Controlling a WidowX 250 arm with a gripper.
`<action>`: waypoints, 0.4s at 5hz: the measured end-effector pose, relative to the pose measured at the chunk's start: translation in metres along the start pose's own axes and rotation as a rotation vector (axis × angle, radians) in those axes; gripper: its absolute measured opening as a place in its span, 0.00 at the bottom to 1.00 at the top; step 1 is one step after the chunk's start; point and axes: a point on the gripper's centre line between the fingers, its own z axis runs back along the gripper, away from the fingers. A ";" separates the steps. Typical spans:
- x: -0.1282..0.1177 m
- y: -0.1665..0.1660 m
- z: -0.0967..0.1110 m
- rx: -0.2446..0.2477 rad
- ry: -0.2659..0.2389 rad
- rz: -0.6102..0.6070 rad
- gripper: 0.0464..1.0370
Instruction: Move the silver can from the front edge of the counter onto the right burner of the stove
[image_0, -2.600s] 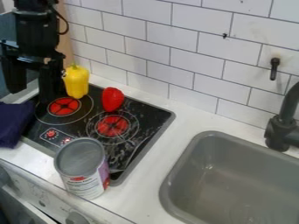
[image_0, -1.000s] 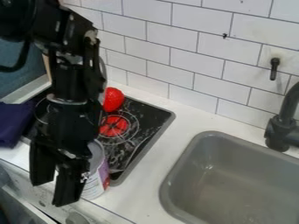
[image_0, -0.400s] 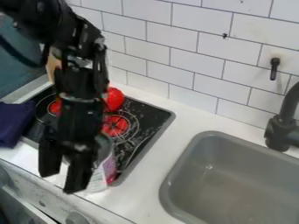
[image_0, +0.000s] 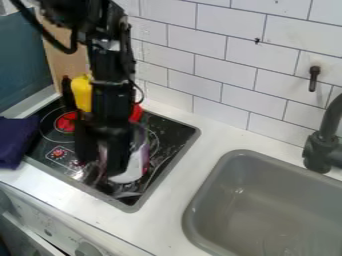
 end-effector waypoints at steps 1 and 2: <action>0.031 0.003 0.005 -0.035 -0.025 0.020 0.97; 0.047 0.002 0.012 -0.052 -0.056 0.013 0.97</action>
